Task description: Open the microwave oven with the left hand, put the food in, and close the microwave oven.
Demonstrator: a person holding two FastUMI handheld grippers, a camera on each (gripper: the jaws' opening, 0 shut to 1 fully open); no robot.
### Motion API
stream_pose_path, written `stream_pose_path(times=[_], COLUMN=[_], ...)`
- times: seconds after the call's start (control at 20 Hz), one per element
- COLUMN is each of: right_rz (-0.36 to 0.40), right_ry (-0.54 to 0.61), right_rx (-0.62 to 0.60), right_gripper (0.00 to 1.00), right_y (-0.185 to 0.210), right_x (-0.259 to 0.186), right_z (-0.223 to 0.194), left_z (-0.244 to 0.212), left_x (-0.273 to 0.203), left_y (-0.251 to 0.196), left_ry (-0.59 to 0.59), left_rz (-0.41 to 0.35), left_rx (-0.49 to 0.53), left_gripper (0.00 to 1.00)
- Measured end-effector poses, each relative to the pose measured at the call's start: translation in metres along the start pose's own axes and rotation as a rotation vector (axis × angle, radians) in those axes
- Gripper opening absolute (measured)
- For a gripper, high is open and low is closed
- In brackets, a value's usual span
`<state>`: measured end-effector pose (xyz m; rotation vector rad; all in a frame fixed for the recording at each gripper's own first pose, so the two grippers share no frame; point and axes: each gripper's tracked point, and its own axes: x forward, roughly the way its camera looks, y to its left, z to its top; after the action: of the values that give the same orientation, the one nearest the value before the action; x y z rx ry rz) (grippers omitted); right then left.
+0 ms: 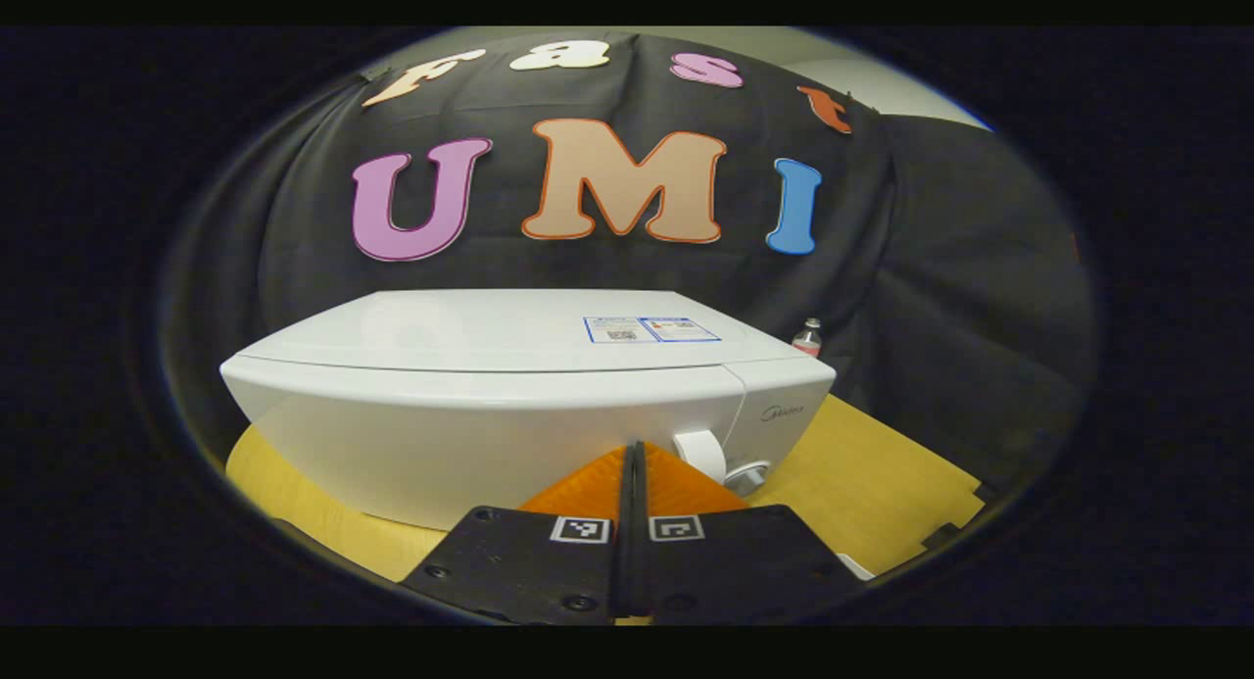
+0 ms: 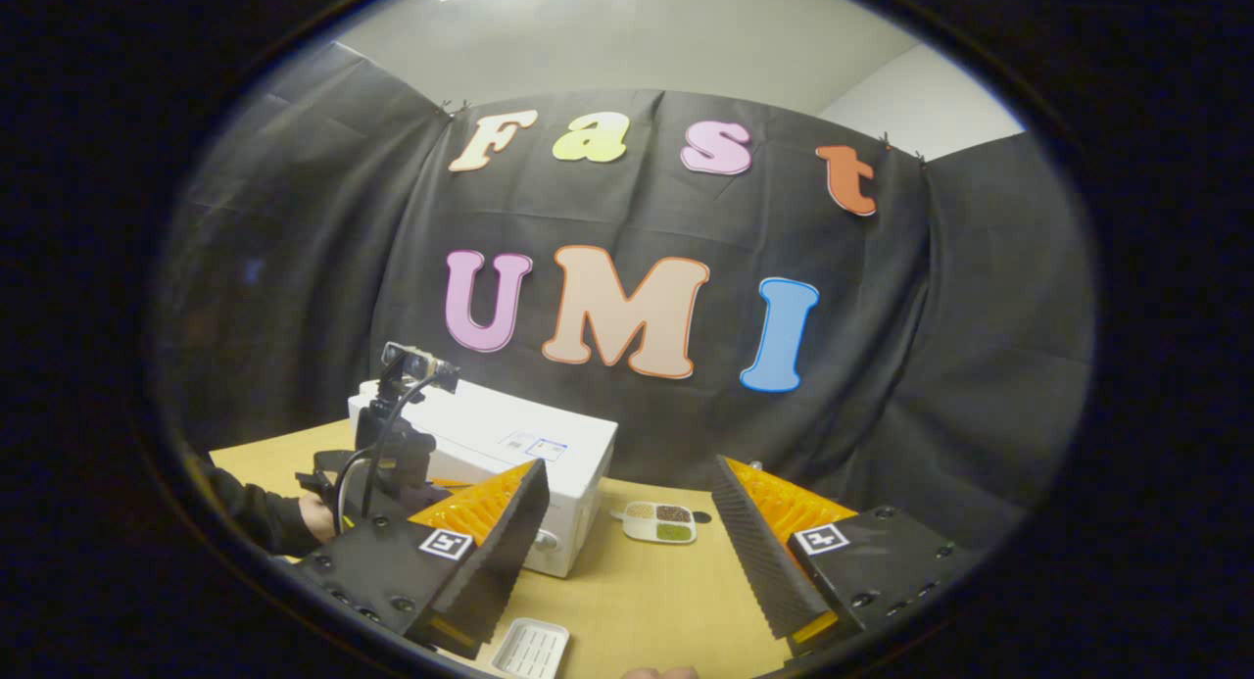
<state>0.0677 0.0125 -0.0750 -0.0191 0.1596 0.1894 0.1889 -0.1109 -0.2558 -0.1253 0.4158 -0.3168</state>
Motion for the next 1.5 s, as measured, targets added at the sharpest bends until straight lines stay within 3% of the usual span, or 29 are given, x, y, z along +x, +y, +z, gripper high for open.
stream_pose_path(times=[0.35, 0.65, 0.8, 1.05, 1.1, 1.25, 1.5], right_rz=[-0.048, -0.068, -0.062, -0.013, -0.01, 0.007, 0.037], right_ry=[-0.009, -0.059, -0.075, -0.109, -0.117, -0.122, -0.13], right_rx=[0.053, 0.071, 0.091, 0.128, 0.133, 0.144, 0.151], right_gripper=[0.97, 0.97, 0.97, 0.98, 0.97, 0.97, 0.97], right_y=[-0.02, -0.028, -0.027, -0.018, -0.019, -0.017, -0.011], right_x=[-0.011, -0.011, -0.007, -0.004, -0.004, -0.006, -0.009], right_z=[0.0, 0.013, 0.016, 0.025, 0.028, 0.029, 0.032], left_z=[0.021, 0.093, 0.123, 0.128, 0.128, 0.139, 0.138], left_x=[-0.04, -0.123, -0.161, -0.2, -0.208, -0.225, -0.235], left_y=[0.011, 0.019, 0.021, 0.011, 0.01, 0.03, 0.027], left_ry=[-0.047, -0.176, -0.234, -0.248, -0.243, -0.274, -0.256], left_rz=[0.035, 0.071, 0.082, 0.048, 0.055, 0.144, 0.156], left_rx=[0.013, 0.039, 0.015, 0.02, 0.004, -0.034, -0.044], left_gripper=[0.02, 0.01, 0.01, 0.02, 0.09, 0.94, 0.96])
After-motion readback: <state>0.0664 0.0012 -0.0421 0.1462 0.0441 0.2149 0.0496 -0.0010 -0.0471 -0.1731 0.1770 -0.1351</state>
